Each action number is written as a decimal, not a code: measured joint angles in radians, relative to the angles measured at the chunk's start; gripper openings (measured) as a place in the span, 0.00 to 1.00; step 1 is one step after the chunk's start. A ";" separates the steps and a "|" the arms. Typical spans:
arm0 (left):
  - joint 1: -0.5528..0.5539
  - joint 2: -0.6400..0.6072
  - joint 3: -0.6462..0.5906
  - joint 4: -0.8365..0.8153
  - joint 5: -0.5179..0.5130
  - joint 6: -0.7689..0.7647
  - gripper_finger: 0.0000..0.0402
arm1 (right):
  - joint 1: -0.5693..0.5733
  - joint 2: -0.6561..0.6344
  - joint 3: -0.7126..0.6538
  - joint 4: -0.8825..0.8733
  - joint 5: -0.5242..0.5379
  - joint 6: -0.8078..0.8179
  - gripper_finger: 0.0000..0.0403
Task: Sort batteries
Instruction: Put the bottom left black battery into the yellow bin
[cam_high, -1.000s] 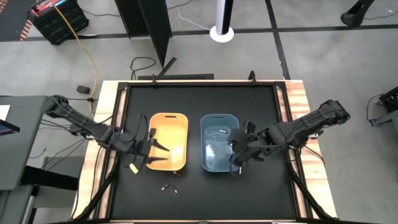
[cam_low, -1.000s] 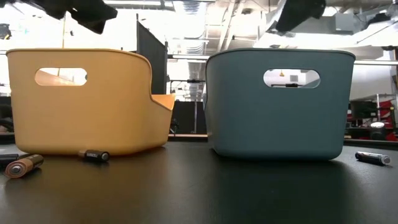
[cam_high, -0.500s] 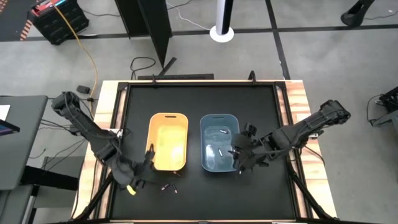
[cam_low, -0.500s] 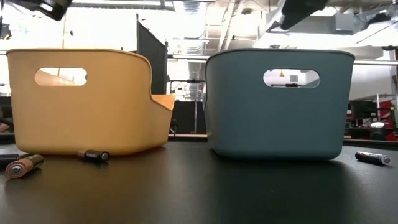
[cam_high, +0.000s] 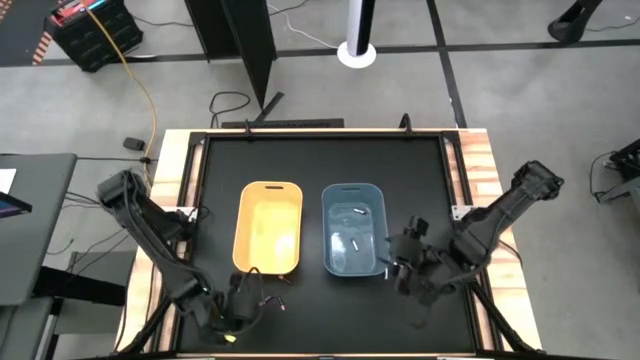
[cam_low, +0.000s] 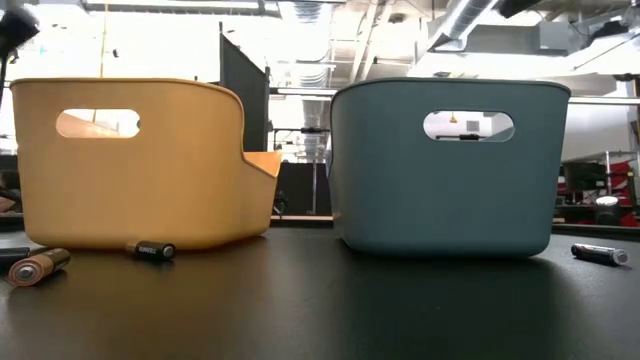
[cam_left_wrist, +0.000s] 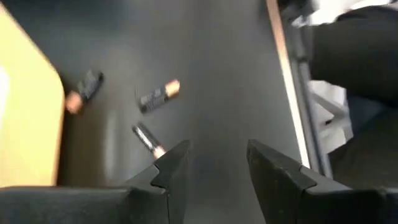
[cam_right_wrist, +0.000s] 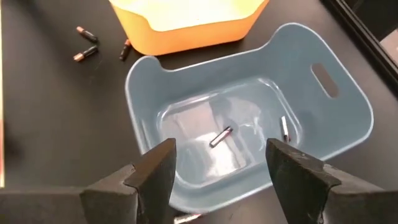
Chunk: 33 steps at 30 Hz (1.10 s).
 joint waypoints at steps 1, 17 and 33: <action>0.000 0.026 0.003 0.002 0.003 -0.034 0.37 | 0.019 0.000 0.000 -0.017 0.016 0.025 0.66; 0.060 0.205 0.017 -0.056 -0.070 -0.304 0.37 | 0.152 0.004 -0.034 -0.047 0.124 0.191 0.66; 0.088 0.229 0.008 -0.053 0.011 -0.316 0.37 | 0.150 0.004 -0.034 -0.038 0.127 0.181 0.66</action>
